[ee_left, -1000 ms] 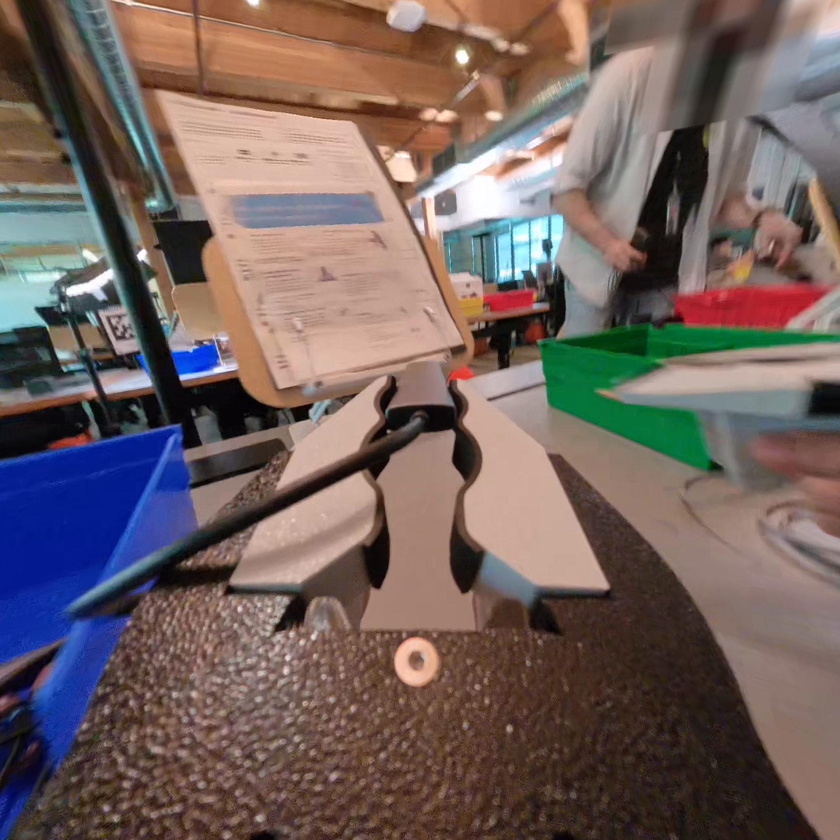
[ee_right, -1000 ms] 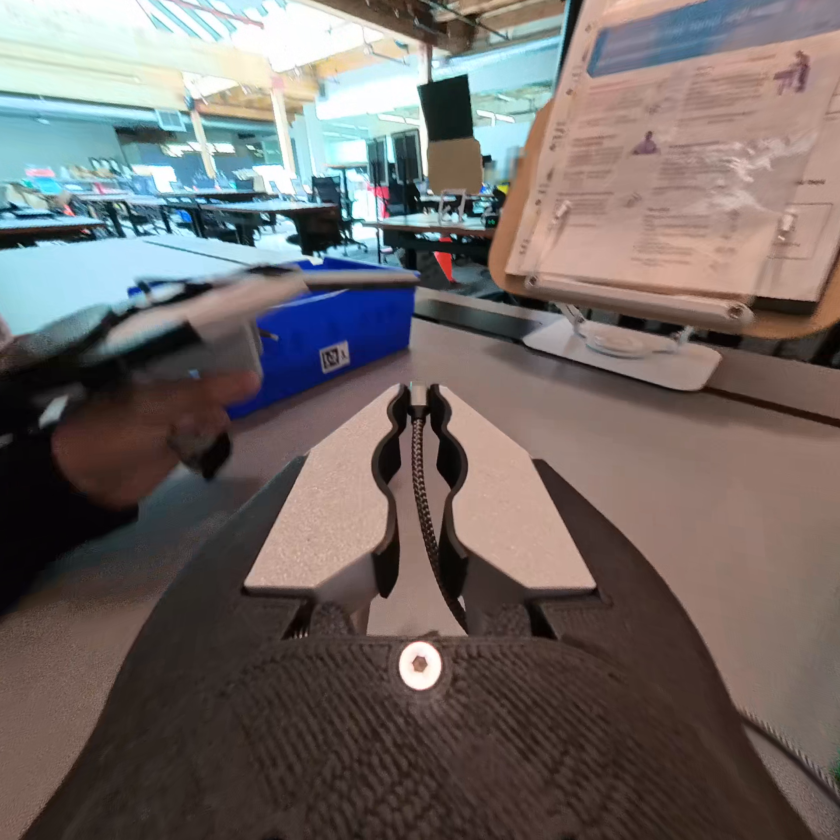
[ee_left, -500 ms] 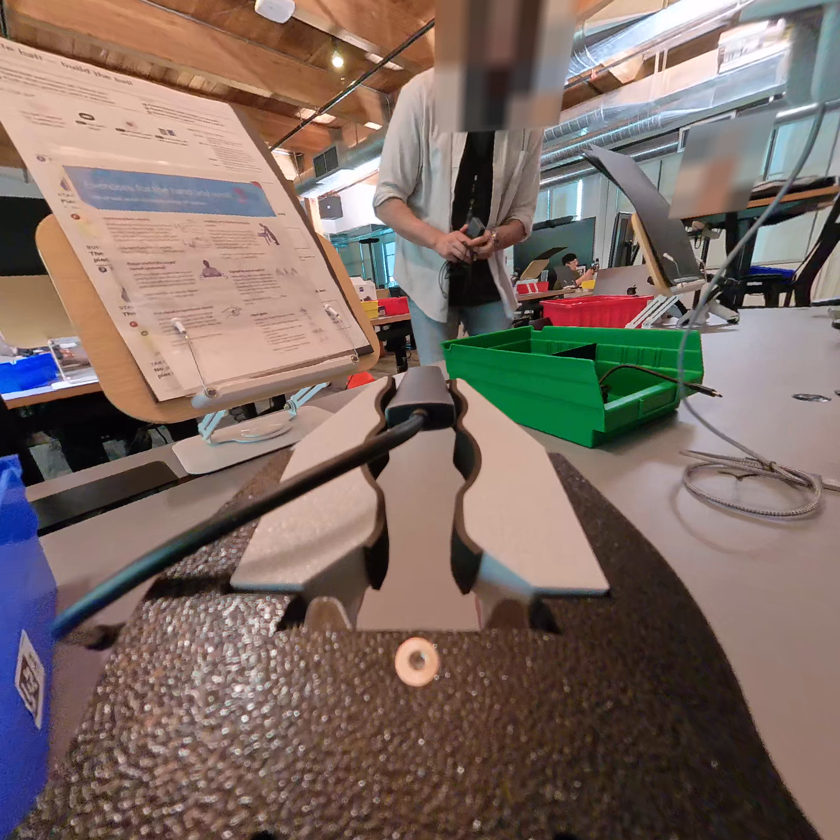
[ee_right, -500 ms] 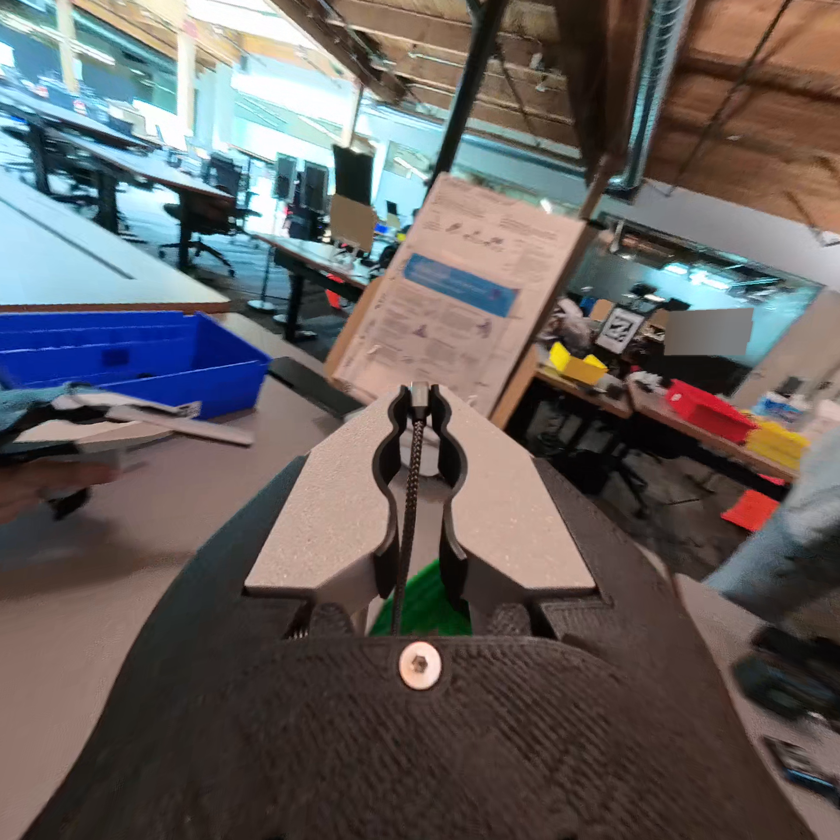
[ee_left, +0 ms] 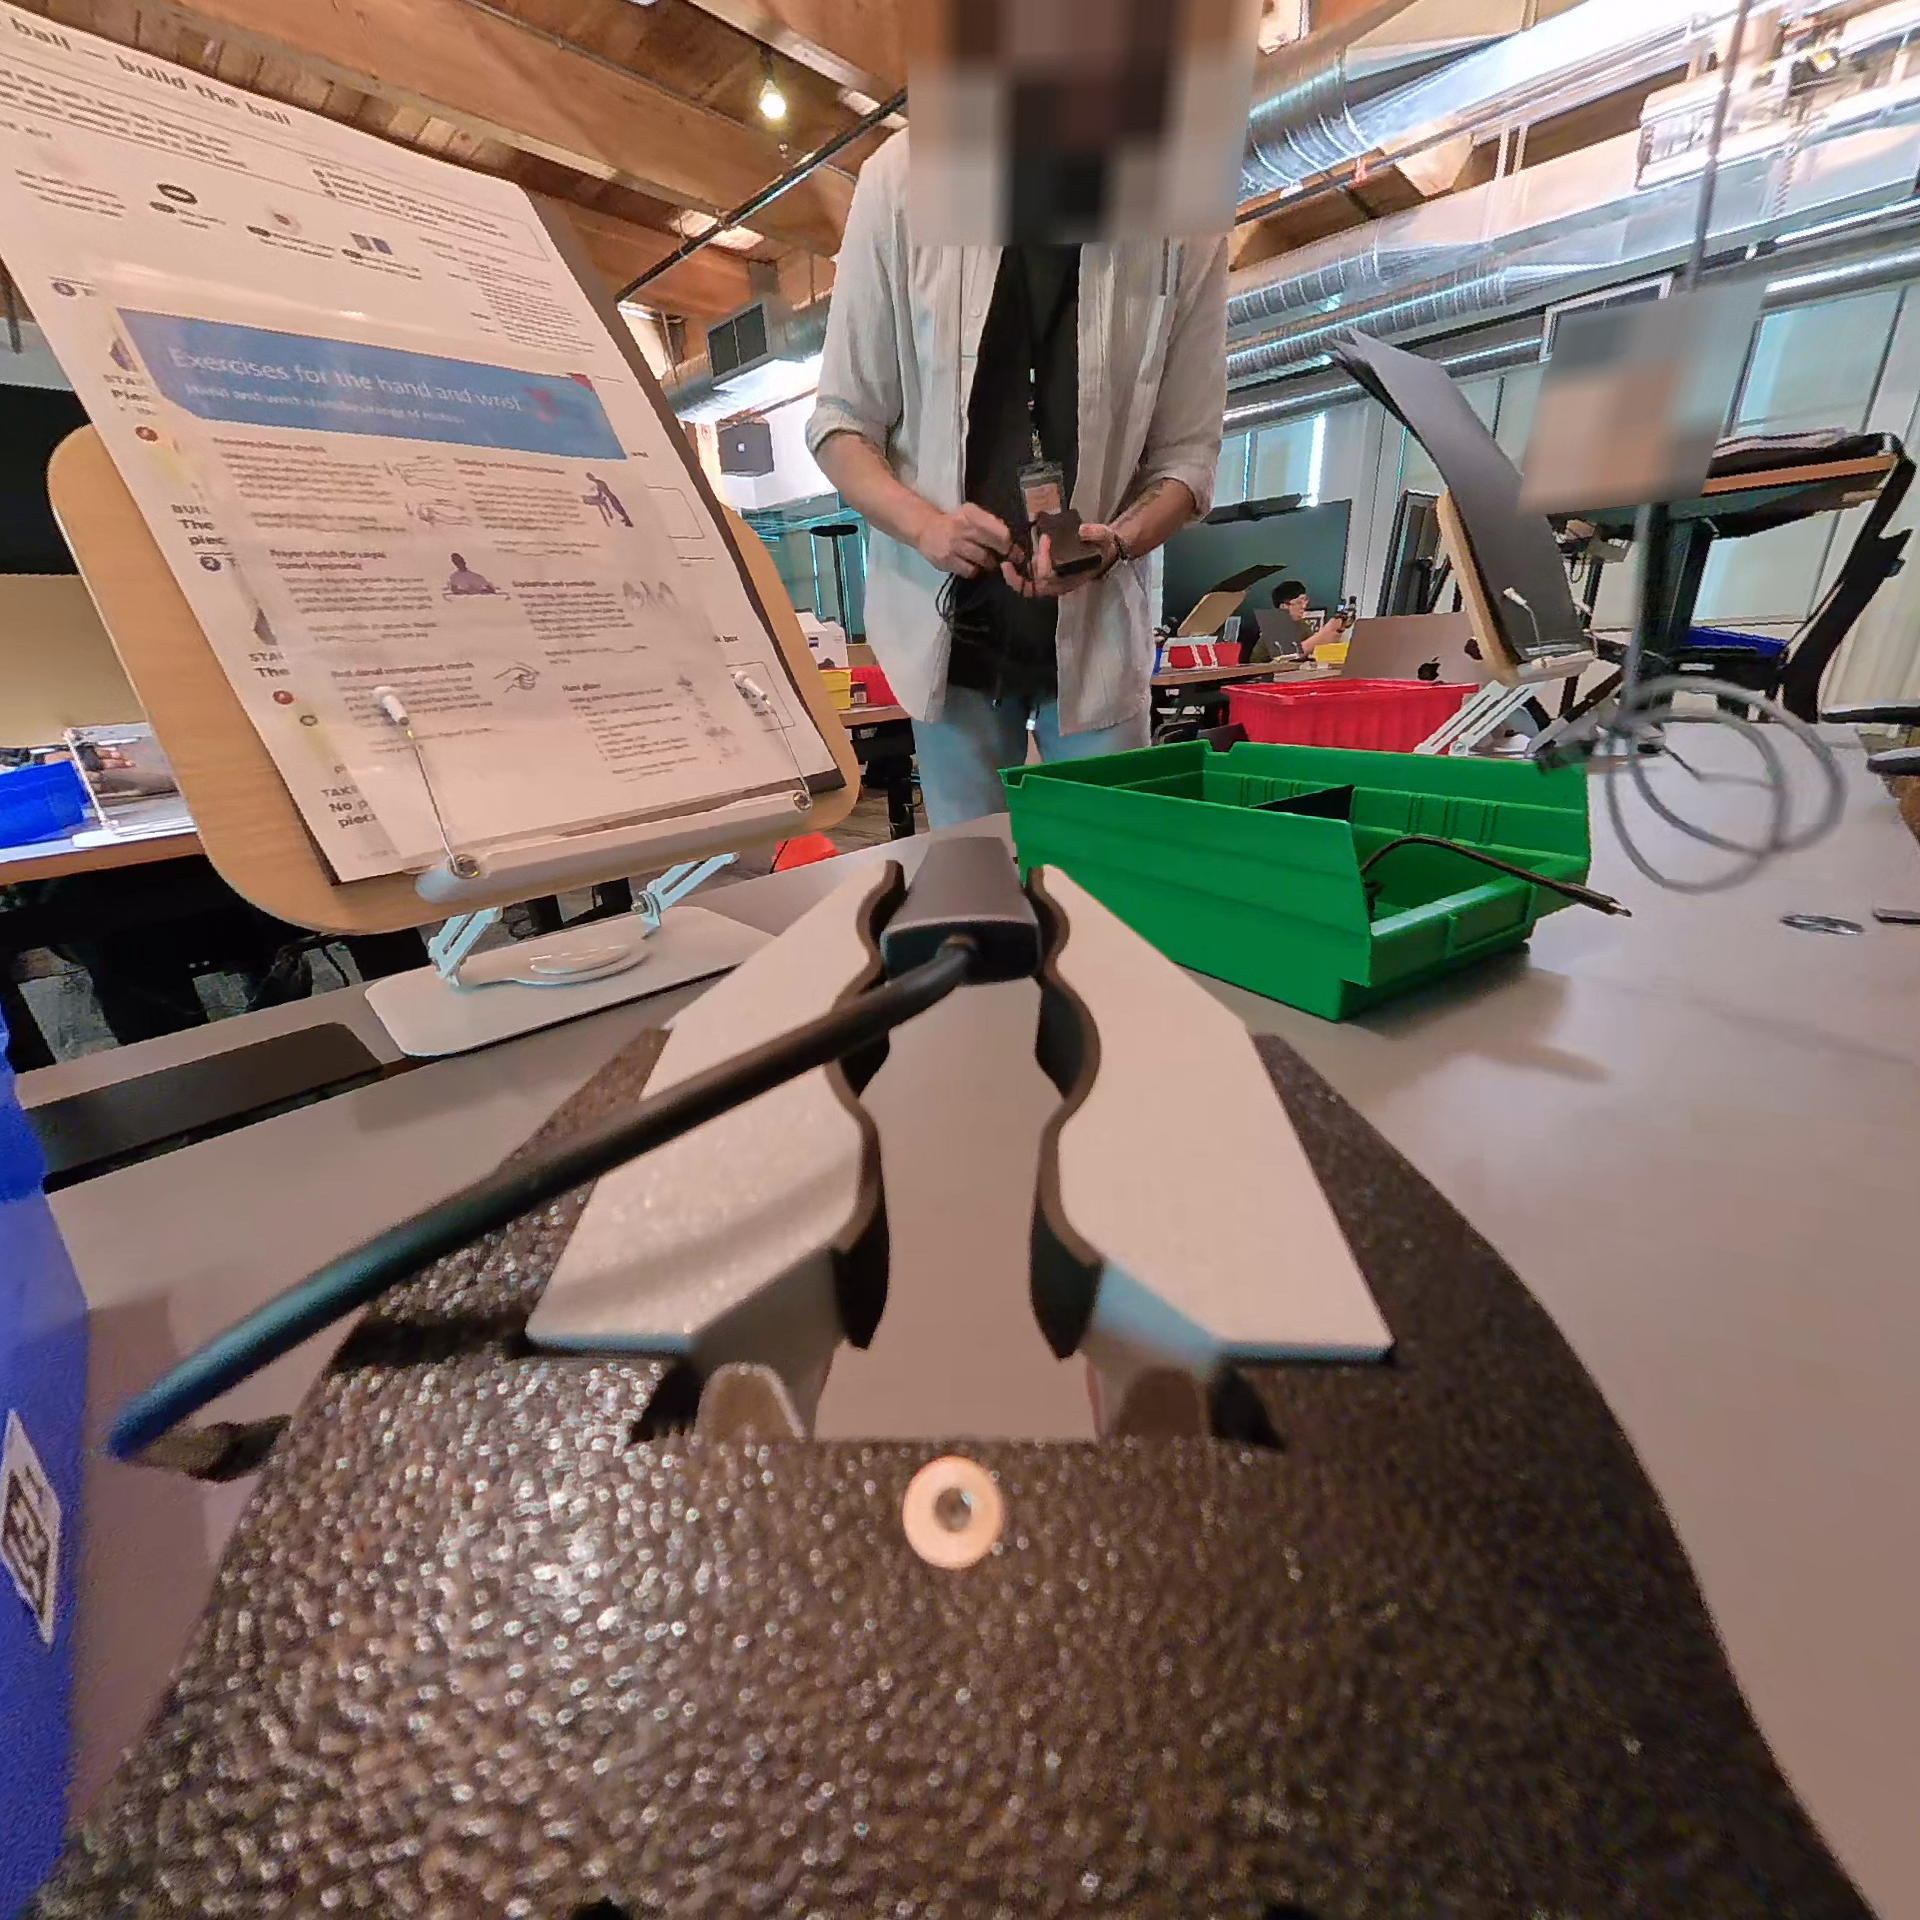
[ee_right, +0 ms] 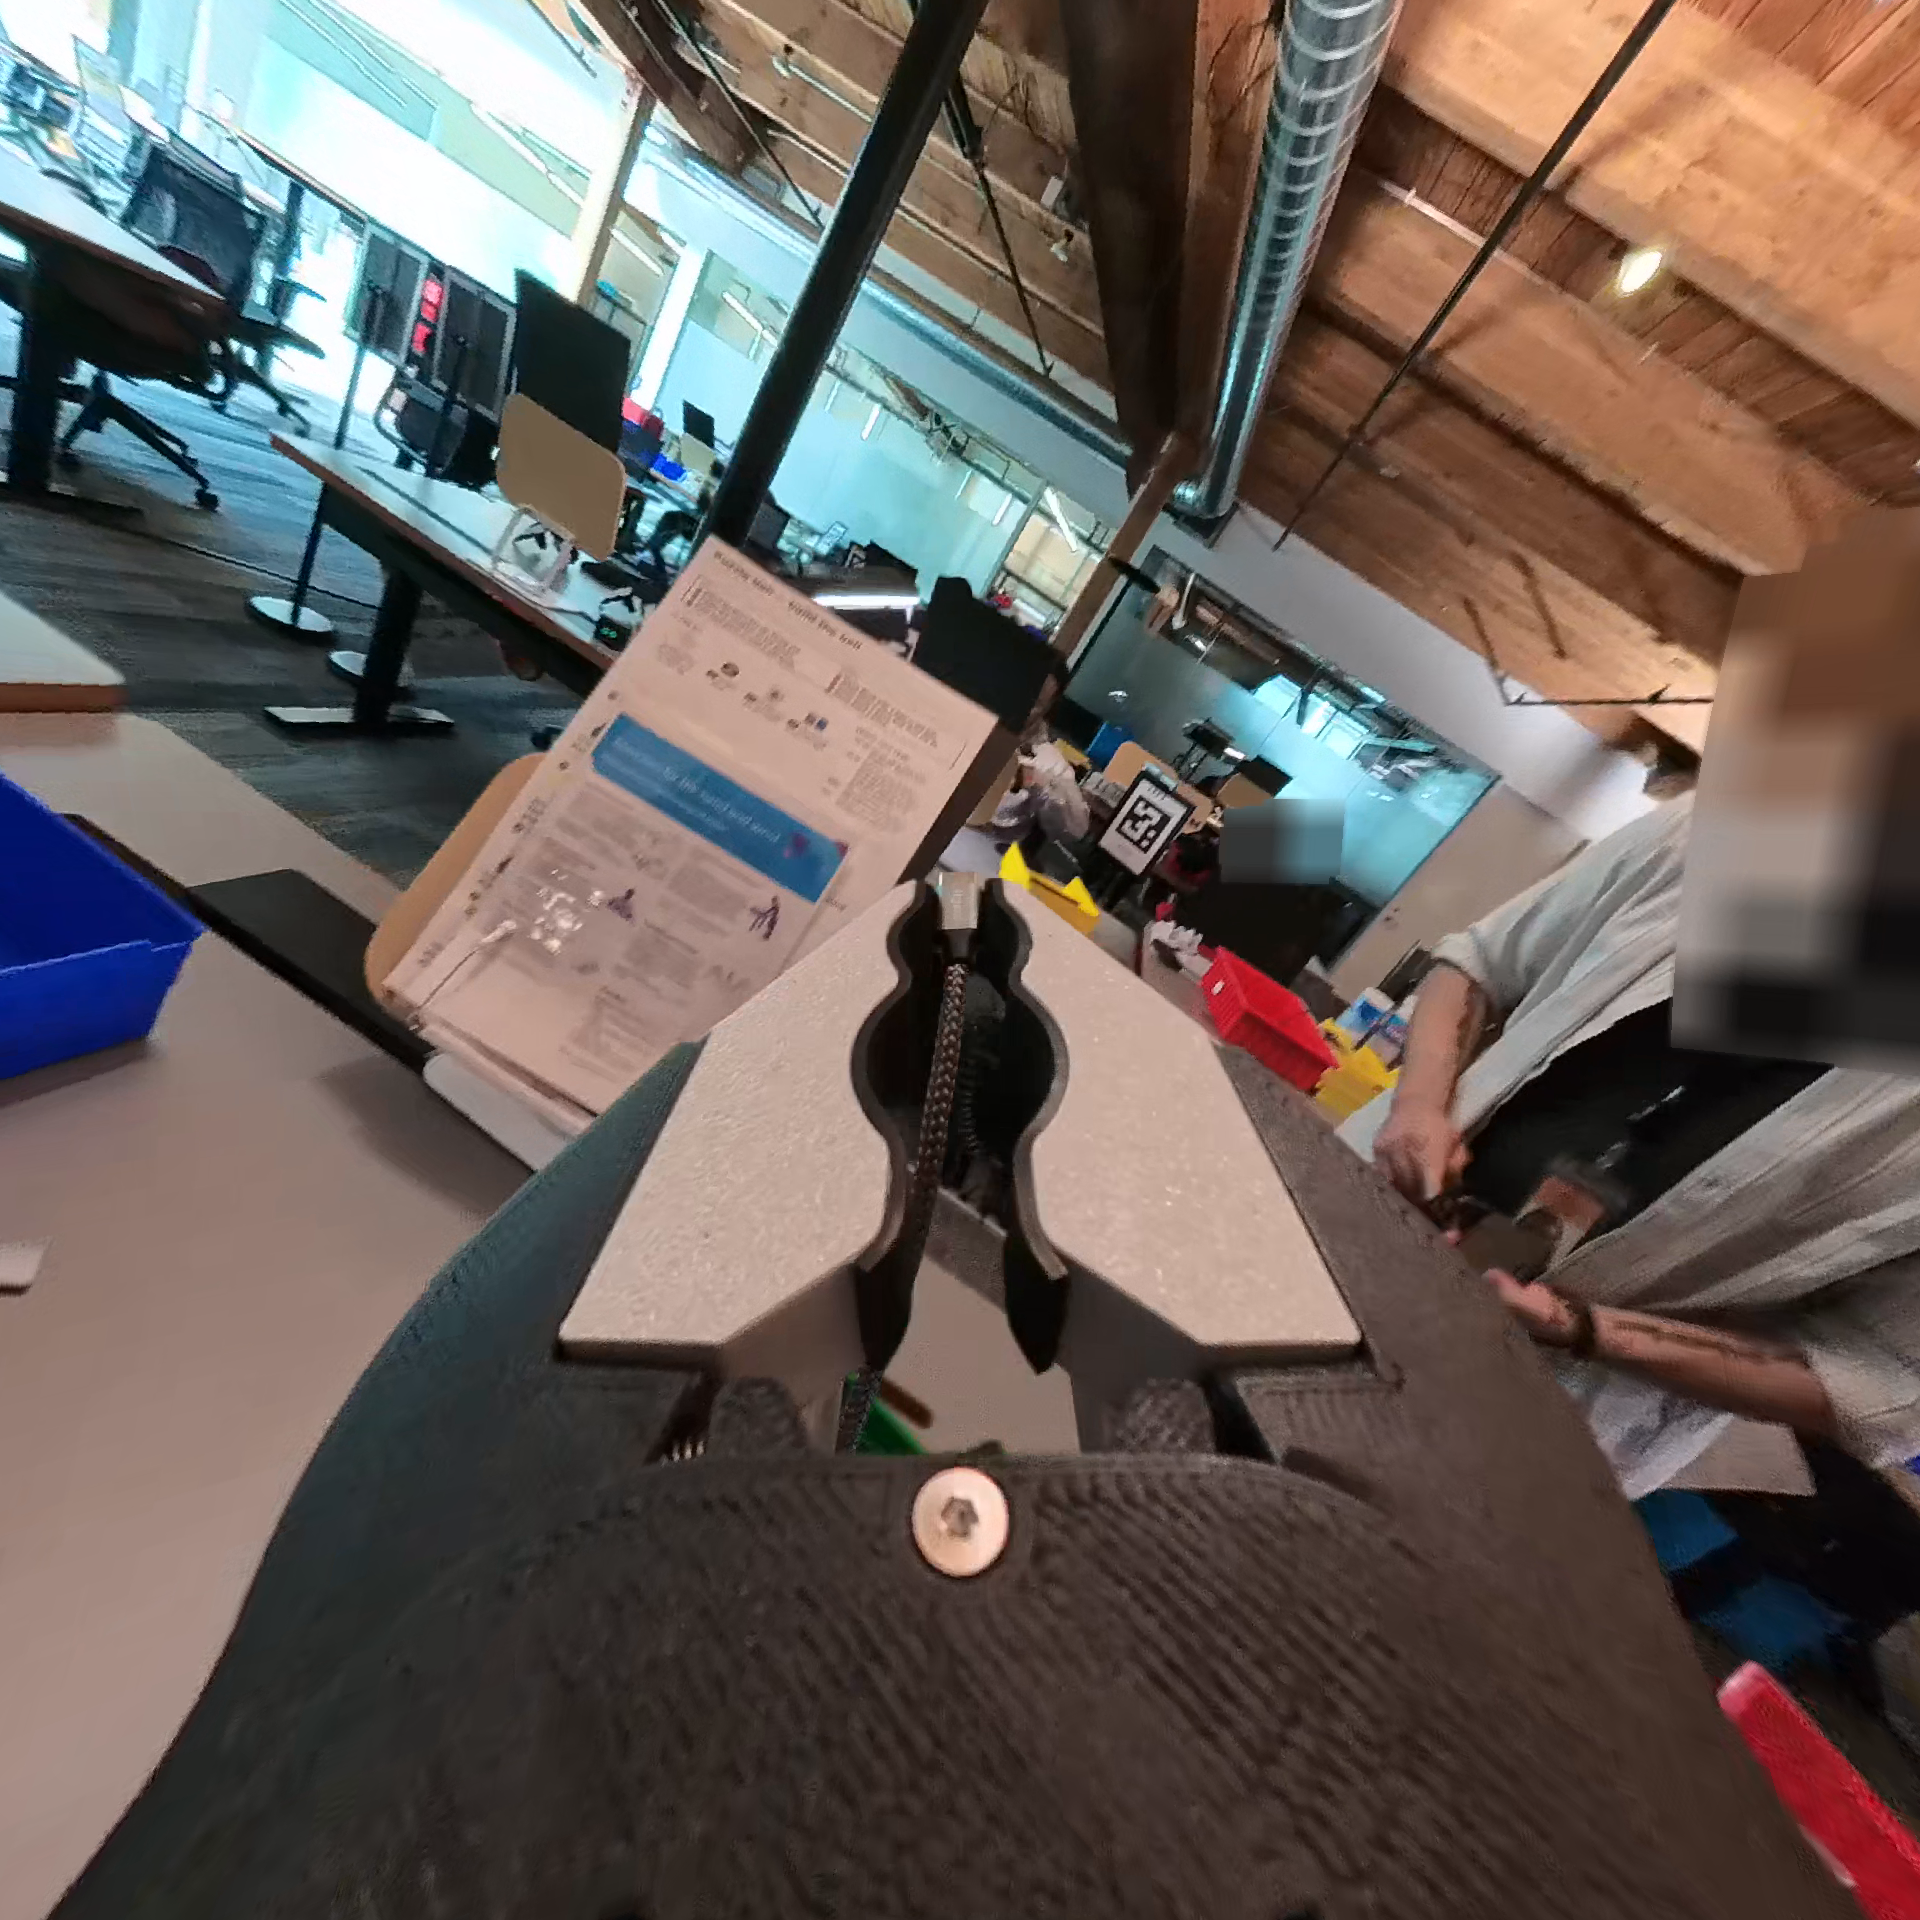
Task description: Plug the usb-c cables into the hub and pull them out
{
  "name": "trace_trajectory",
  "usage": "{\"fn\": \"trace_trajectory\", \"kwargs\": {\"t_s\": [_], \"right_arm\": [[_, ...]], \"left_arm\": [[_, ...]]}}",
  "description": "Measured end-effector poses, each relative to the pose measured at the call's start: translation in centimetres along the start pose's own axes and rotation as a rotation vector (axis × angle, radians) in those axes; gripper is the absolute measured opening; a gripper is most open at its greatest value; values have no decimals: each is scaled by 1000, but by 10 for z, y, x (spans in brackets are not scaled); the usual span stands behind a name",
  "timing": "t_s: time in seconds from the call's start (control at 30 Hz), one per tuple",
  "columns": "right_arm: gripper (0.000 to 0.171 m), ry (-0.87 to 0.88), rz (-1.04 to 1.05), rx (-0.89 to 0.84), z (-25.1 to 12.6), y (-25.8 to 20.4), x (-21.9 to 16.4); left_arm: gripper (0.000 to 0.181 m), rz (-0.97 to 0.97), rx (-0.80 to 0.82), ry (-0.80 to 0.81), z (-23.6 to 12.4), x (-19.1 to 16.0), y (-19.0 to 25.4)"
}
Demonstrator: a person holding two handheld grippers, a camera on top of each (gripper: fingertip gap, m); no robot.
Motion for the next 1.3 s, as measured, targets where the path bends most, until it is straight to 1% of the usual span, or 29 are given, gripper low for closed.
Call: {"fn": "trace_trajectory", "kwargs": {"t_s": [0.1, 0.17, 0.23, 0.33, 0.4, 0.47, 0.6, 0.73, 0.87, 1.0, 1.03, 1.07, 1.1, 1.13, 1.2, 1.23, 1.27, 1.3], "right_arm": [[8, -16, -53, -64, 8, 20, 14], [7, -55, -49, -51, 22, 25, 4], [8, -120, -25, -20, 37, 20, -19], [8, -156, 9, 15, 52, 1, -57], [9, -201, -2, 38, 64, -16, -88], [9, -298, -45, 84, 76, -35, -124], [9, -525, -203, 198, 94, -78, -198], [9, -692, -370, 281, 109, -124, -257], [9, -798, -559, 274, 127, -161, -298], [9, -837, -687, 356, 140, -195, -321], [11, -868, -727, 348, 142, -197, -325], [21, -912, -742, 365, 142, -198, -329], [36, -944, -740, 388, 140, -198, -331], [46, -950, -737, 404, 139, -197, -330], [52, -958, -703, 436, 133, -190, -325], [61, -968, -675, 463, 129, -187, -322], [65, -962, -648, 476, 125, -183, -317], [65, -949, -620, 503, 120, -181, -313]], "left_arm": [[21, -7, -5, 5, 0, 0, 0], [21, -21, -13, 8, 0, 1, 0], [21, -30, -20, 10, 0, 1, -1], [21, -38, -26, 12, 0, 0, -2], [21, -41, -28, 13, 0, 1, -2], [21, -42, -34, 13, 0, 0, -2], [21, -42, -43, 11, 1, 0, -1], [21, -40, -48, 5, 2, 0, 0], [21, -45, -50, 3, 2, -1, 0], [21, -55, -57, 2, 2, -1, -1], [21, -55, -58, 1, 2, -1, -1], [21, -56, -58, 0, 2, -1, -1], [21, -57, -59, 1, 2, -1, -1], [21, -56, -62, 2, 2, -1, -1], [21, -57, -69, 1, 3, -1, 0], [21, -58, -72, 1, 3, -1, 1], [21, -57, -74, 1, 3, -1, 1], [21, -56, -75, 1, 3, -1, 1]]}}
Point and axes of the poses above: each gripper's, where its closed fingertips meet, z out along the fingers, x out of its top, y = z × x across the jaws, the point moved 6 cm from there along -z, back along the fingers, and after that the axes turned 14 degrees about -y, right-handed, at the moved point
